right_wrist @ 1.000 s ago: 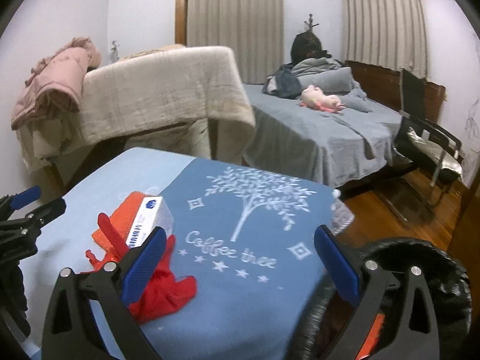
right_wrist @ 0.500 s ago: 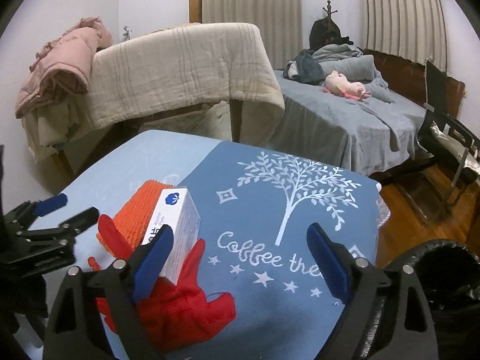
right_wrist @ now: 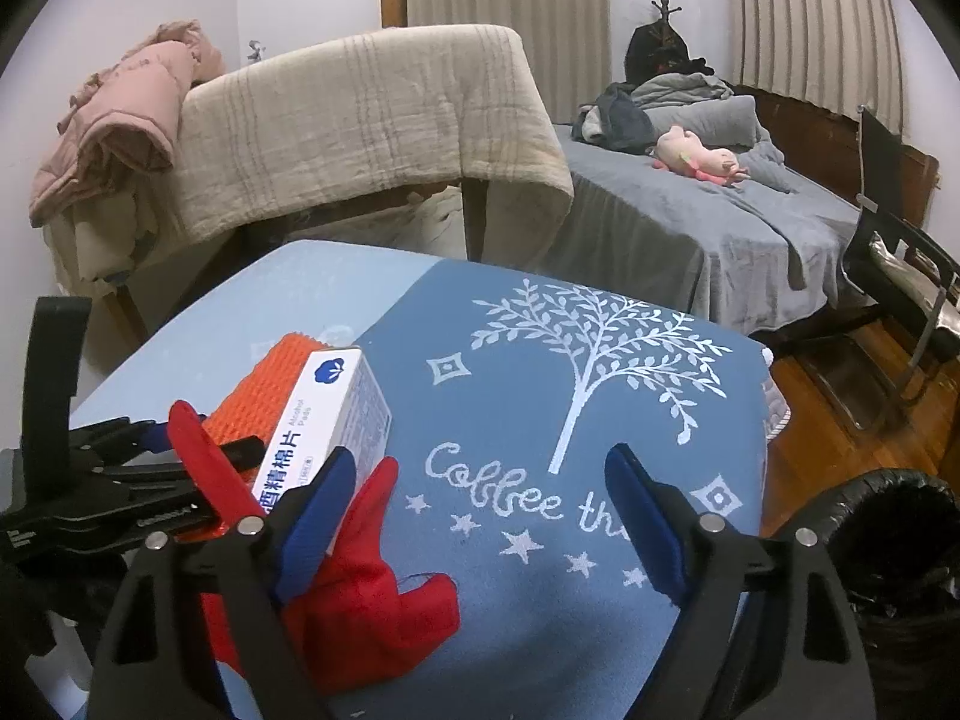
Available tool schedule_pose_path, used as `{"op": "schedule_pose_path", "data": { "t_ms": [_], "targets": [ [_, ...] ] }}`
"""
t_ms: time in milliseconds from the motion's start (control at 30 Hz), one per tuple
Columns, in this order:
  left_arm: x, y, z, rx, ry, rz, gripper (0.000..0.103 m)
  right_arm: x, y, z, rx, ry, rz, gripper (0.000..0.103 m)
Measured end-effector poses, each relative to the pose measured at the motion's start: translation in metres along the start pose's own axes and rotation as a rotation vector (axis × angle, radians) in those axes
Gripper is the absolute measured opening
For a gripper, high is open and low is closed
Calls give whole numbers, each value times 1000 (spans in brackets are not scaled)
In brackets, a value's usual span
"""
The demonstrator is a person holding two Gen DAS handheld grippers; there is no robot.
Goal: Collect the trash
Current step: 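Grasp the orange mesh sleeve with the left gripper, then grasp the white alcohol pads box with the right gripper while the left lifts the orange sleeve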
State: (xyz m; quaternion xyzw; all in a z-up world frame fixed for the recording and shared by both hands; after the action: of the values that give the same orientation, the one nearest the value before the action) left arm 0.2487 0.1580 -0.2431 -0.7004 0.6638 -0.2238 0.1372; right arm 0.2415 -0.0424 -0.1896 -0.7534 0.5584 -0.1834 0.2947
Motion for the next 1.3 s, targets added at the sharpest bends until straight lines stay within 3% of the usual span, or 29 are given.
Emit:
{"op": "schedule_pose_path", "data": {
  "t_ms": [133,233,633,1300],
  "targets": [
    [8,1,0,5,35,27,18,0,-3,0,0,-12,0,81],
    [13,0,-4,24,31,43,13,-3,-7,-1,4,-23,-4,80],
    [-7,-13,-51,153,-16,14,11,-28,-35,1,33,-66,-33,72],
    [-26,-4,-66,171,-41,-15,11,-66,-25,49,-93,-48,-91,64]
  ]
}}
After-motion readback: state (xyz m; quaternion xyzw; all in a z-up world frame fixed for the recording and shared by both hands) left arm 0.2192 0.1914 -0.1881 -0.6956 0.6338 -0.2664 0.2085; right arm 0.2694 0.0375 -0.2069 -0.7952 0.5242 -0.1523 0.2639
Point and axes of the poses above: each gripper's, at about its wrist camera, not at the fingertips, and z roughly the way its jaws point, x to its right, y to its underside, the point moved 5 cm from there along z, roughly the way its jaws point, and after that the axes turned 10 degrees about -x, right-handed, at the moved point
